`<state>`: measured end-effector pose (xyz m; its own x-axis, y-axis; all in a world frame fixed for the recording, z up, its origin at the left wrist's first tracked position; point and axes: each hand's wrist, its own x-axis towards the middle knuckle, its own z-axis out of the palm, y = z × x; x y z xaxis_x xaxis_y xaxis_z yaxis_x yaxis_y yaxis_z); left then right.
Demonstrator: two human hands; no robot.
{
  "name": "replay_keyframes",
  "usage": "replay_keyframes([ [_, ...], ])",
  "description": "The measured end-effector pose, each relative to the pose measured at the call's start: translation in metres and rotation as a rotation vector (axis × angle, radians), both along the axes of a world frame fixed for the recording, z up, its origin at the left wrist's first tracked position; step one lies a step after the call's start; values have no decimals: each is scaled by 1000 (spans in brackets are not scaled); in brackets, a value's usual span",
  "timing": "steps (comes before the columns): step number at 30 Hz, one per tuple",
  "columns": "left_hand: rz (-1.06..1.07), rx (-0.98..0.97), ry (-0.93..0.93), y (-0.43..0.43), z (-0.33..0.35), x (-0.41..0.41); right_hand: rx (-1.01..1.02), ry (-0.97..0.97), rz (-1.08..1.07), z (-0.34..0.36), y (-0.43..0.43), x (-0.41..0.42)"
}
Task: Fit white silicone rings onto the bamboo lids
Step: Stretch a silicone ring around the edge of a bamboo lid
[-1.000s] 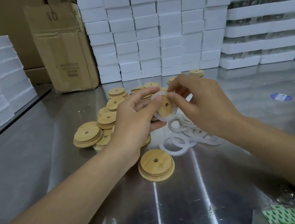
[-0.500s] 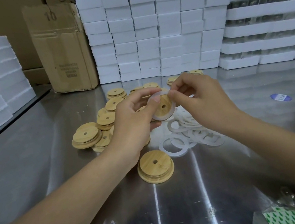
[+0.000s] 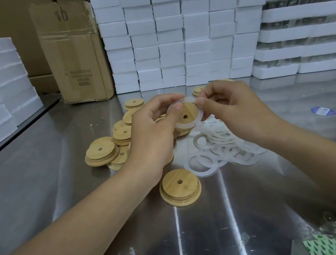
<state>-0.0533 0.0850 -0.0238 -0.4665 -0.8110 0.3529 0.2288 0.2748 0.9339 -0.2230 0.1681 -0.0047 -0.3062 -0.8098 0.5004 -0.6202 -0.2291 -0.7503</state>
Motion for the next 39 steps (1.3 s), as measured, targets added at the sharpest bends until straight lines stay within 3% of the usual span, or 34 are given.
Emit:
replay_keyframes([
  [12,-27,165,82,4,2,0,2,37,68,-5,-2,2],
  [24,-11,173,168,3,2,-2,23,4,31,1,0,-2],
  [39,32,158,190,1,2,0,120,51,131,-4,-1,-1],
])
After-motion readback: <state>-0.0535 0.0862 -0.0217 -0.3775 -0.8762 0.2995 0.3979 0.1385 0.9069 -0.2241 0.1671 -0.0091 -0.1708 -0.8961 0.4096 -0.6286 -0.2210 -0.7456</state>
